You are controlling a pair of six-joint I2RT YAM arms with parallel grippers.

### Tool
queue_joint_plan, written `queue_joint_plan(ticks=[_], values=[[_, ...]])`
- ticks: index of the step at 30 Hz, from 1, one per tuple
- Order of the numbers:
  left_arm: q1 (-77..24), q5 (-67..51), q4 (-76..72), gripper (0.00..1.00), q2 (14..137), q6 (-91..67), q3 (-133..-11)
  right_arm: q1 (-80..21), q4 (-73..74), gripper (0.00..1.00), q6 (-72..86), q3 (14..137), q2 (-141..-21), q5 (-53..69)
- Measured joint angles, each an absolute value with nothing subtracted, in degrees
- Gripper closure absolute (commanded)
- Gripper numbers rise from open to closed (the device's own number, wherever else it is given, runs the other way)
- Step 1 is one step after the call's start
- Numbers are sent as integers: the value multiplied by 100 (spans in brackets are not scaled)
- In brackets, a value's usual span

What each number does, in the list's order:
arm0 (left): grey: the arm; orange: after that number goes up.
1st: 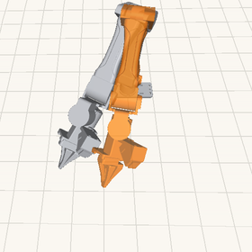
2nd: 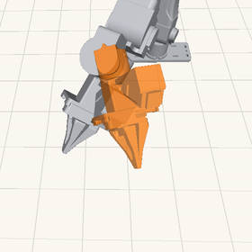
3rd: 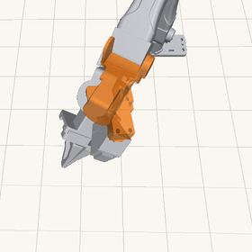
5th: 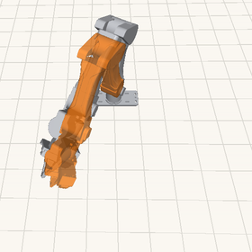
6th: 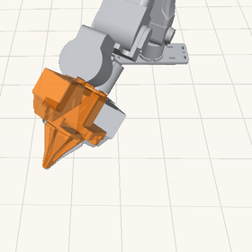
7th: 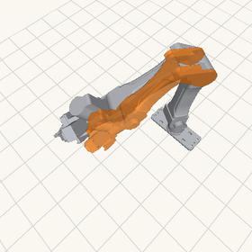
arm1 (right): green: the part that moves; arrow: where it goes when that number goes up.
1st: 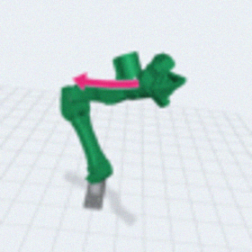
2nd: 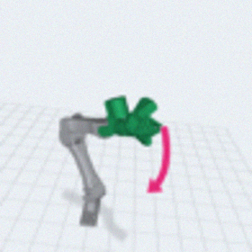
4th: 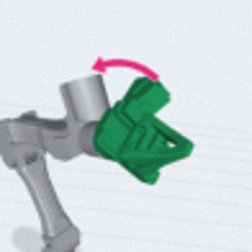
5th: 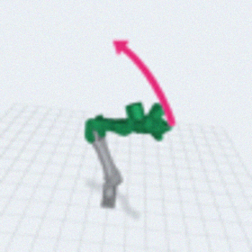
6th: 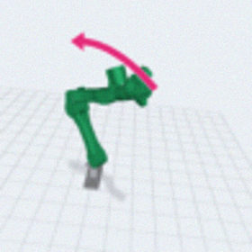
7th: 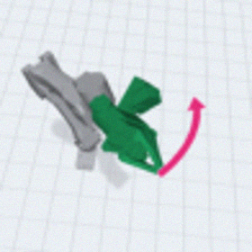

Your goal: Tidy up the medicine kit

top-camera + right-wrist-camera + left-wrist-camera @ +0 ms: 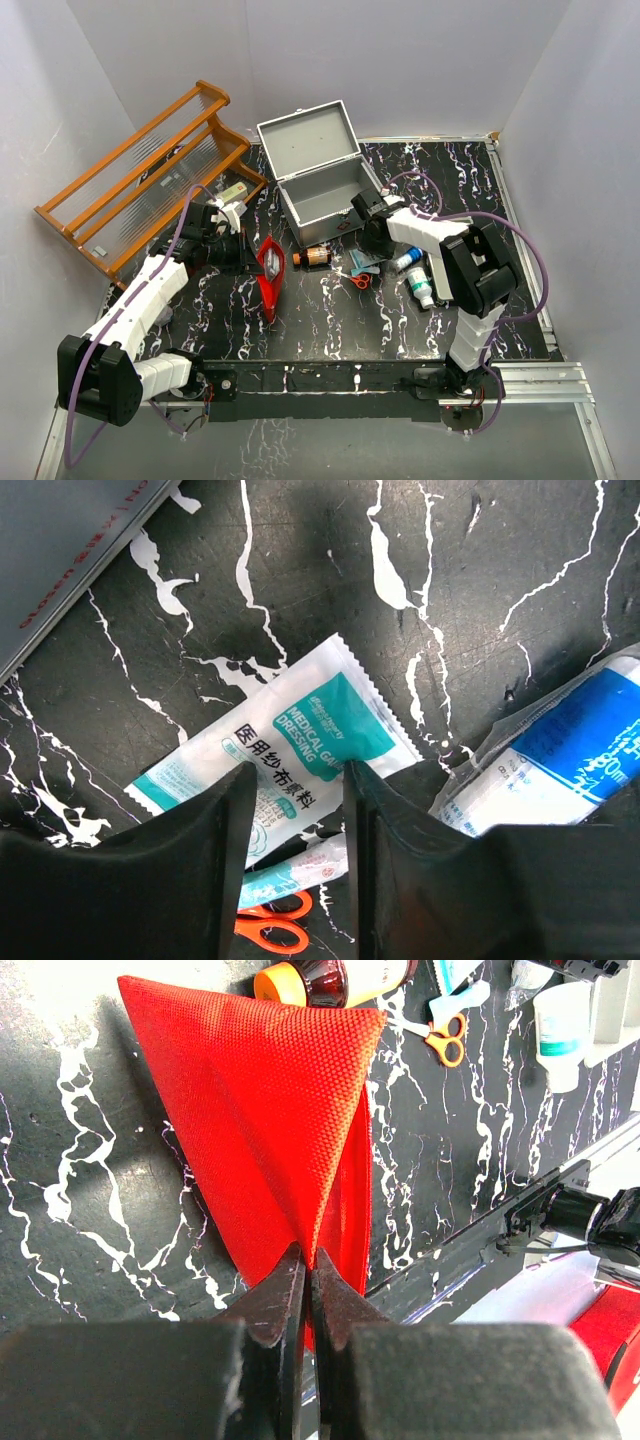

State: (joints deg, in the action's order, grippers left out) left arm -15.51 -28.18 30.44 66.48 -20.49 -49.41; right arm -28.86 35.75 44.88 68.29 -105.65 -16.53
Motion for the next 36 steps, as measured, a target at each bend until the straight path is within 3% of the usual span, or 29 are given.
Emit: queue_joint_plan(ticks=[4, 7, 16, 25, 30, 36], values=[[-1551, -2818, 3044, 100, 6648, -2038, -4941, -2880, 3503, 92, 4300, 6825, -10569, -1616], [-1551, -2818, 3044, 100, 6648, -2038, -4941, -2880, 3393, 99, 4237, 6810, -10569, -1599], [-1551, -2803, 3044, 100, 6648, -2036, -4941, -2904, 3256, 100, 3903, 6720, -10372, -1354], [-1551, -2794, 3048, 100, 6650, -2038, -4952, -3538, 3164, 100, 3380, 6313, -8906, -733], [-1551, -2794, 3074, 100, 6650, -2034, -4993, -4493, 3306, 90, 3087, 6080, -8805, -598], [-1551, -2794, 3155, 100, 6650, -2003, -5022, -5043, 3719, 60, 2779, 5736, -8947, -633]])
